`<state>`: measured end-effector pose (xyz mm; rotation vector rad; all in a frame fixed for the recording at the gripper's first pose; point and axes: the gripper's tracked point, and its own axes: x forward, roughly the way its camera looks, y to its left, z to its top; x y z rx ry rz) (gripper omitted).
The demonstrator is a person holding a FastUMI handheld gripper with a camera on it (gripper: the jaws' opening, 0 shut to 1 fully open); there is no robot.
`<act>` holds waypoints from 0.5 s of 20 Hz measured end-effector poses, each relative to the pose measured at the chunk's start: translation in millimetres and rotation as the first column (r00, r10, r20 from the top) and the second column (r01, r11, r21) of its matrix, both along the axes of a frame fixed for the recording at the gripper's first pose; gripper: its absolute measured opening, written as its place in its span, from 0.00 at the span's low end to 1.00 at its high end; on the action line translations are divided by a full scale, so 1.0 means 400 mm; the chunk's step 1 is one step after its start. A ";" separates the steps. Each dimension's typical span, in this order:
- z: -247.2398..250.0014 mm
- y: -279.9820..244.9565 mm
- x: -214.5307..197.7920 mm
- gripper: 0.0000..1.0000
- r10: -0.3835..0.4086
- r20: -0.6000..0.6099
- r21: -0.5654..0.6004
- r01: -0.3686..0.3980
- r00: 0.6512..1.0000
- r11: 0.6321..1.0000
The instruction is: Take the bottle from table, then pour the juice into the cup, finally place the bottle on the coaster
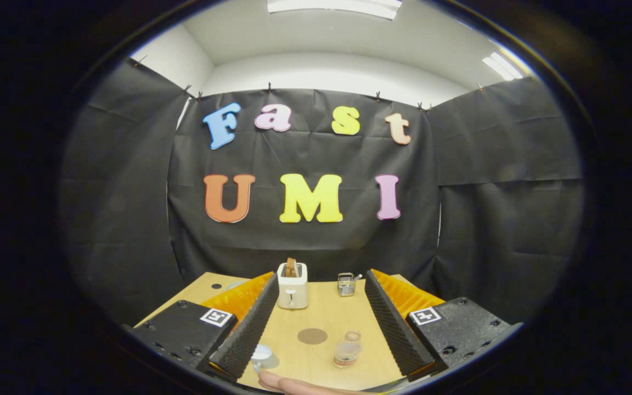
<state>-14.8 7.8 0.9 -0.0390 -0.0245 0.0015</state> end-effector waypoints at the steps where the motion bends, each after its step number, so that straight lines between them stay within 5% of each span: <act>1: -0.001 0.000 0.002 1.00 -0.001 0.000 -0.002 0.001 1.000 1.000; 10: -0.023 0.002 0.010 1.00 -0.001 0.002 -0.017 0.001 1.000 1.000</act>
